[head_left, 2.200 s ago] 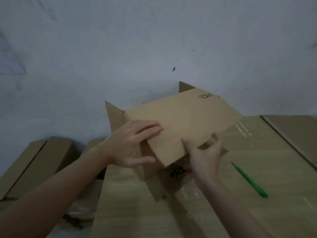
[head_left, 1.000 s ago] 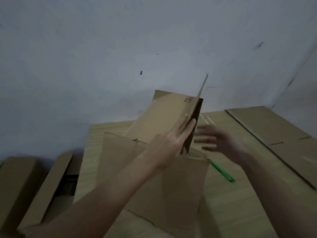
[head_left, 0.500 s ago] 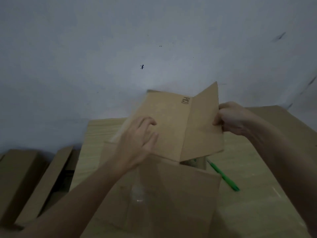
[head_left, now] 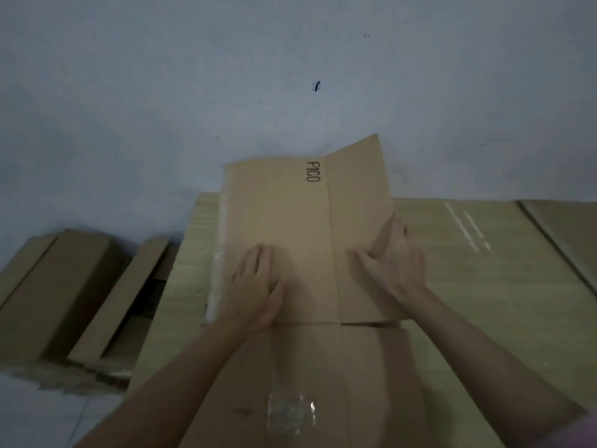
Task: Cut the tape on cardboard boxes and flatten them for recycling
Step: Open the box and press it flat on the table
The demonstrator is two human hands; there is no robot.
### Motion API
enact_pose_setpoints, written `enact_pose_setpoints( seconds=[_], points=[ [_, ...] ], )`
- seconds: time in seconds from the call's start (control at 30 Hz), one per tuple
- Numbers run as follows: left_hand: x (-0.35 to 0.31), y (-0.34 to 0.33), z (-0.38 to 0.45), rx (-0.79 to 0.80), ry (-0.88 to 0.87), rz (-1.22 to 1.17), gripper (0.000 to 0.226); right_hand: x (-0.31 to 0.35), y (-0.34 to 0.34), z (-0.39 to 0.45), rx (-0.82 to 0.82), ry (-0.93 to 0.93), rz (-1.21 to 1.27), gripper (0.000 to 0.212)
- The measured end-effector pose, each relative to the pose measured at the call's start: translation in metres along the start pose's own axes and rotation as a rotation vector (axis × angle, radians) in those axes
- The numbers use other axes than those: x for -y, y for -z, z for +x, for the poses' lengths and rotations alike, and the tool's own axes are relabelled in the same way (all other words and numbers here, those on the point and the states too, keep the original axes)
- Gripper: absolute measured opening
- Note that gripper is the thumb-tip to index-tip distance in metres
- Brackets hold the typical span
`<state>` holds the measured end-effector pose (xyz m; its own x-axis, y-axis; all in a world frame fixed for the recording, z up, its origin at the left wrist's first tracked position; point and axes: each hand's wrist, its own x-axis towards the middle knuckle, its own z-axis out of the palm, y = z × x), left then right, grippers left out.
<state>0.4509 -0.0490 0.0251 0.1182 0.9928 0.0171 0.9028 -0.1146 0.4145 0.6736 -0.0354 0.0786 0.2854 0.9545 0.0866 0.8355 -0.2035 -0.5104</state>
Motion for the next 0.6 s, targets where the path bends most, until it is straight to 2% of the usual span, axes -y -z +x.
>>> enact_pose_setpoints(
  seconds=[0.07,0.13,0.23,0.3,0.43,0.6],
  points=[
    [0.012,-0.015,0.008,0.088,0.024,0.108,0.086,-0.006,-0.023,0.004,0.028,0.043,-0.069,0.098],
    [0.024,-0.028,0.016,0.14,0.033,0.208,0.077,-0.017,-0.044,0.012,0.053,0.036,-0.114,0.104],
    [0.036,-0.045,0.026,0.145,0.021,0.245,0.09,-0.034,-0.064,0.023,0.048,-0.013,-0.097,0.1],
    [0.041,-0.053,0.034,0.125,0.022,0.223,0.089,-0.04,-0.075,0.028,0.054,-0.004,-0.146,0.096],
    [0.044,-0.059,0.068,0.094,0.02,0.187,0.083,-0.041,-0.101,0.047,0.049,0.06,-0.224,0.089],
    [0.041,-0.068,0.118,0.04,0.052,0.182,0.084,-0.016,-0.135,0.083,0.159,0.209,-0.315,0.082]
  ],
)
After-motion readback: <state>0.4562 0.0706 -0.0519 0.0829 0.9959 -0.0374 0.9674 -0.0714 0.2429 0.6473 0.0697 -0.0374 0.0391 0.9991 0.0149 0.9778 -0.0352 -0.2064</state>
